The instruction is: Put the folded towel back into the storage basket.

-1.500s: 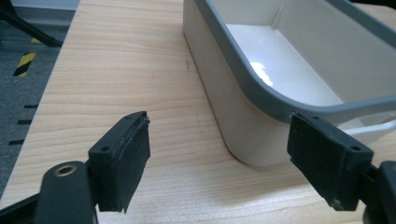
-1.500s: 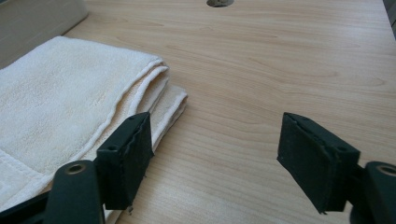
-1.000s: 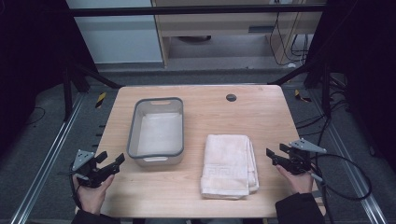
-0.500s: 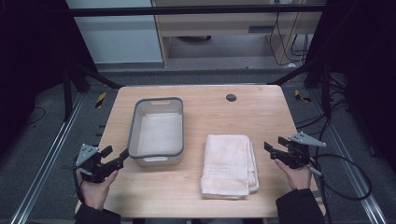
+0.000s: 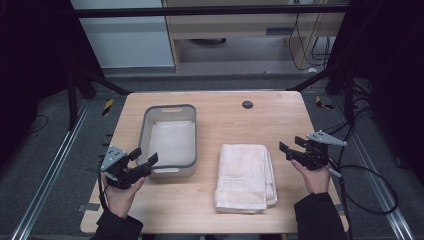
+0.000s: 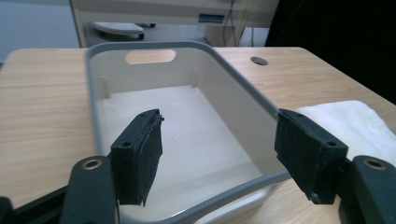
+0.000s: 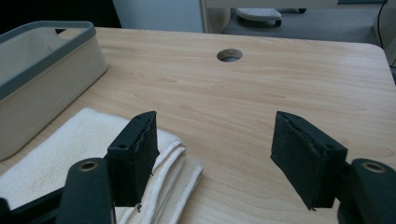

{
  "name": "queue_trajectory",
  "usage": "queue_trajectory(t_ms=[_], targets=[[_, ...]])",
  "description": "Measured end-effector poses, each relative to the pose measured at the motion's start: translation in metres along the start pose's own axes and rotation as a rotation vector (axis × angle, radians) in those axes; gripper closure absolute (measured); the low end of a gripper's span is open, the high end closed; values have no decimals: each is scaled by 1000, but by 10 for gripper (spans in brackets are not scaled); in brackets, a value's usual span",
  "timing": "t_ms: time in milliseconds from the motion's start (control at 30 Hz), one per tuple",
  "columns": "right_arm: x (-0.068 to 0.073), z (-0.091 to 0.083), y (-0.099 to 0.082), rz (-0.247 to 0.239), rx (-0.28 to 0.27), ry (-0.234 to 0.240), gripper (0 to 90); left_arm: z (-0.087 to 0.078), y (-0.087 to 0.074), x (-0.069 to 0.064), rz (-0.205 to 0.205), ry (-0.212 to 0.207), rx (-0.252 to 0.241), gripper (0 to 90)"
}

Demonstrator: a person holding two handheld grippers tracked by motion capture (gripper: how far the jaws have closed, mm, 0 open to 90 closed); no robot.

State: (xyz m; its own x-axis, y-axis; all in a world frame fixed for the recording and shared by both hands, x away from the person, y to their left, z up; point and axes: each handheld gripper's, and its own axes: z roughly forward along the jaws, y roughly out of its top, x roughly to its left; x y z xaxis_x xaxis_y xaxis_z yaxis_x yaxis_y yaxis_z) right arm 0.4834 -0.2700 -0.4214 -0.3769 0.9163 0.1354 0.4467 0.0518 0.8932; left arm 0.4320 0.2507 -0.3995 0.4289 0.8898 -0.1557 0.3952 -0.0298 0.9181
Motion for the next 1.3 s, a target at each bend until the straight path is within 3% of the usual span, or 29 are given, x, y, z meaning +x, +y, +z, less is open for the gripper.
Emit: queue_trajectory(t_ms=[133,167,567,933,1300], targets=[[1,2,3,6,-11,8,313,6,2,-10,11,-31,7,335],[2,5,5,0,-12,19,314,11,4,-19,17,-56,11,337],[9,13,14,-11,-7,49,323,29,1,-56,42,-144,32,356],[16,26,13,-34,33,63,320,42,-9,-82,84,-190,79,368],[14,26,13,-30,33,75,298,54,-23,-108,131,-237,136,372]])
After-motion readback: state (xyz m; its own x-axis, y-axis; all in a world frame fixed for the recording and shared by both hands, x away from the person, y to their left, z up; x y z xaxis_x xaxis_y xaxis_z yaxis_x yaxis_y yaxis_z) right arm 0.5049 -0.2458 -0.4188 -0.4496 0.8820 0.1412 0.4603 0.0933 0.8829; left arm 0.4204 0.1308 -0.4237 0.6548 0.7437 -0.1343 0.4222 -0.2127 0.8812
